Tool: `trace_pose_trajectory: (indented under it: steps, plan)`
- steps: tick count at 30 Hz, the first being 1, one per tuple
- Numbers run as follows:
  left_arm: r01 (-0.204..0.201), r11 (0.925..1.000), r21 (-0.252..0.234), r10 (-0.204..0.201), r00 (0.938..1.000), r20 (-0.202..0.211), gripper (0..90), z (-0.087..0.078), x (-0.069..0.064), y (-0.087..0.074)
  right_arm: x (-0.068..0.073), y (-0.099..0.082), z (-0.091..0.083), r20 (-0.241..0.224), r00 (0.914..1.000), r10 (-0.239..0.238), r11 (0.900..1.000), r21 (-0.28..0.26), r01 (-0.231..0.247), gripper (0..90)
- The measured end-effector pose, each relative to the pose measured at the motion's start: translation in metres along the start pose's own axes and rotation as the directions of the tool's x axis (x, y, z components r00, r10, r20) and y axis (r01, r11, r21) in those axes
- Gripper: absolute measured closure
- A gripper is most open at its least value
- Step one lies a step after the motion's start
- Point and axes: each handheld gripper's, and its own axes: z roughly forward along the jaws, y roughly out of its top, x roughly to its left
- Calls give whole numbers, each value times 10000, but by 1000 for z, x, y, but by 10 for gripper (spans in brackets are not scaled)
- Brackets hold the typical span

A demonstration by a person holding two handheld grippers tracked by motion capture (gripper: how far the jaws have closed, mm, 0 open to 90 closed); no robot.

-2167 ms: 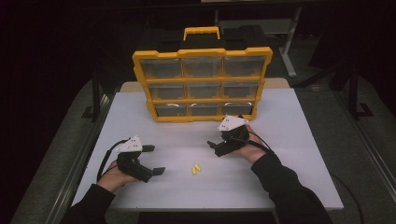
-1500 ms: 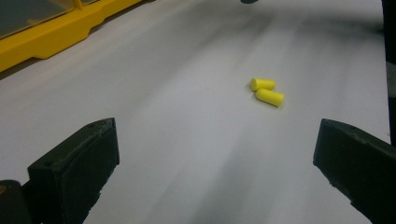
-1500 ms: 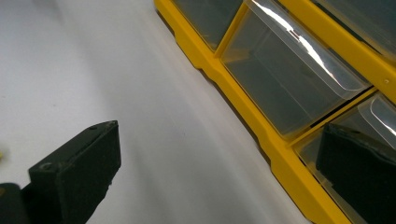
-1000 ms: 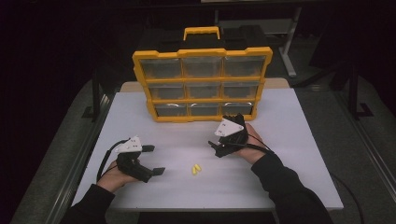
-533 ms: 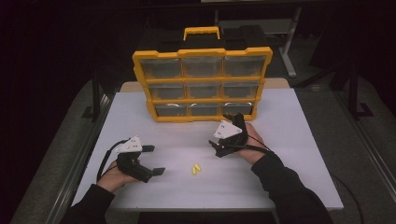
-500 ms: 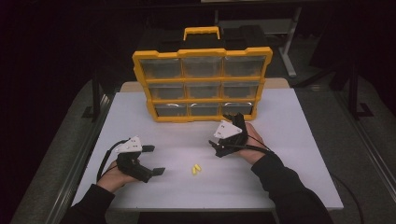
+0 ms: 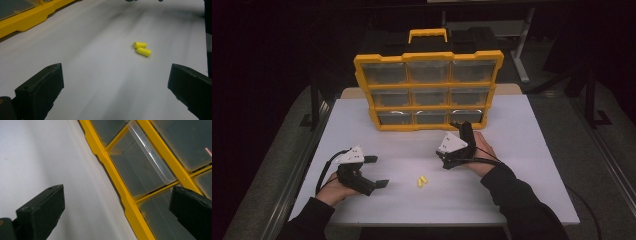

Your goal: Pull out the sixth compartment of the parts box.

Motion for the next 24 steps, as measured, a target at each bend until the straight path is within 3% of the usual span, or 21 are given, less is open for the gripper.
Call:
trace_pose_trajectory:
  steps: [12,24]
  plan:
    - [1,10000,-6,-1,10000,11,0,0,0,0,6,2,1,358,9958,-838,9964,144,834,0]
    - [-14,10000,-3,14,10000,-21,0,0,0,0,10,1,2,590,9857,-1580,9869,436,1556,0]
